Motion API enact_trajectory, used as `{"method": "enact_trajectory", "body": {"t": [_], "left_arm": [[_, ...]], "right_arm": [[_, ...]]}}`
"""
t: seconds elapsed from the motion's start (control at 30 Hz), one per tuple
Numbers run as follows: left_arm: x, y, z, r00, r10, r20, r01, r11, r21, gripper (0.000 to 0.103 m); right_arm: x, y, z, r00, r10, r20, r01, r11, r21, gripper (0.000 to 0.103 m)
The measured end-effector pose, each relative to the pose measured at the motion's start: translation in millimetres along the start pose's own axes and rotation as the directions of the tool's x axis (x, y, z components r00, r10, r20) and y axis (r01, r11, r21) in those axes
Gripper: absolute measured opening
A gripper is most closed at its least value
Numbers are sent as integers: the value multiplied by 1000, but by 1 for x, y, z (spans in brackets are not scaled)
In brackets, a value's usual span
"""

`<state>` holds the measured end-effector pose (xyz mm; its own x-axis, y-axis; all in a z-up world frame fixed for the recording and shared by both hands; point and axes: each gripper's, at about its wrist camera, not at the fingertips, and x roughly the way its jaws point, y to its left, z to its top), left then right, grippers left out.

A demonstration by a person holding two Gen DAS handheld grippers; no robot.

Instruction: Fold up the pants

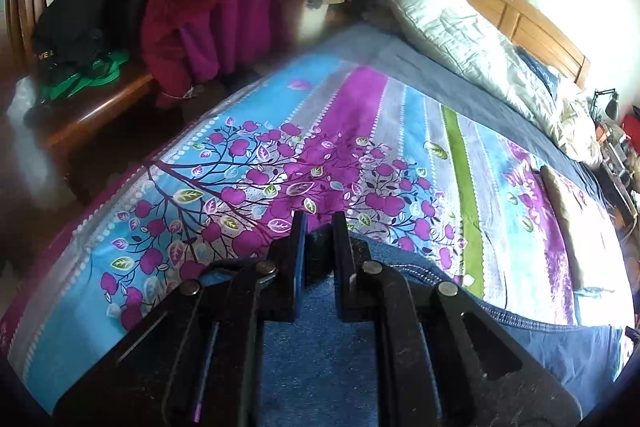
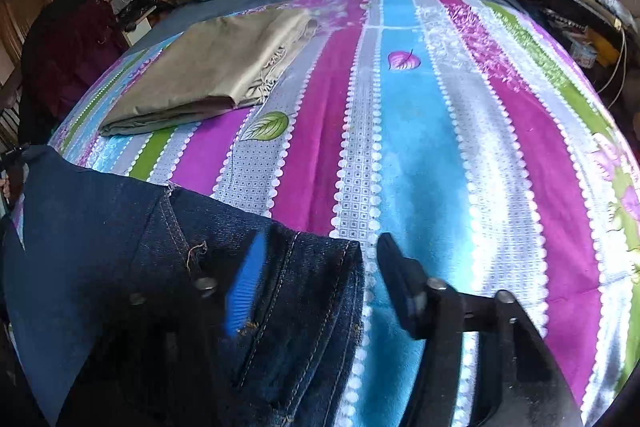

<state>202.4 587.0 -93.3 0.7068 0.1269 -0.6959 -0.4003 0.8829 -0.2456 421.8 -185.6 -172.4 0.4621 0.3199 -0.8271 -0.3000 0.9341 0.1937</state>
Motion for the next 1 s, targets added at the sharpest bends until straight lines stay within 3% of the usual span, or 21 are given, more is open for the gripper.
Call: {"method": "enact_trajectory", "body": {"t": [0.1,0.2,0.3,0.4,0.53,0.73,0.9,1.0], "left_arm": [[1,1,1,1000,8,1,-8,1000,-16,12],[3,3,0,1000,10,-3,-10,999,-36,12],[3,5,-2,1000,10,-3,-10,998,-54,12],[2,6,-4,1000,5,-1,-5,998,-69,12],[-5,9,-6,1000,-6,8,7,995,-95,12],[-44,21,-8,996,-71,52,77,989,-127,12],[-103,51,-27,986,-136,102,151,975,-165,12],[-144,84,-50,978,-161,135,187,959,-212,12]], "right_arm": [[16,-2,-7,1000,19,-16,-19,1000,14,48],[18,-9,-8,999,45,21,-46,998,47,47],[16,-6,-11,999,26,23,-27,999,31,32],[7,12,-10,998,-52,27,53,998,-19,27],[-37,31,-11,989,-95,115,94,995,13,25],[-115,74,-30,979,-129,161,130,992,3,25],[-190,111,-74,969,-152,193,151,988,23,25],[-231,128,-118,968,-148,202,143,989,41,25]]}}
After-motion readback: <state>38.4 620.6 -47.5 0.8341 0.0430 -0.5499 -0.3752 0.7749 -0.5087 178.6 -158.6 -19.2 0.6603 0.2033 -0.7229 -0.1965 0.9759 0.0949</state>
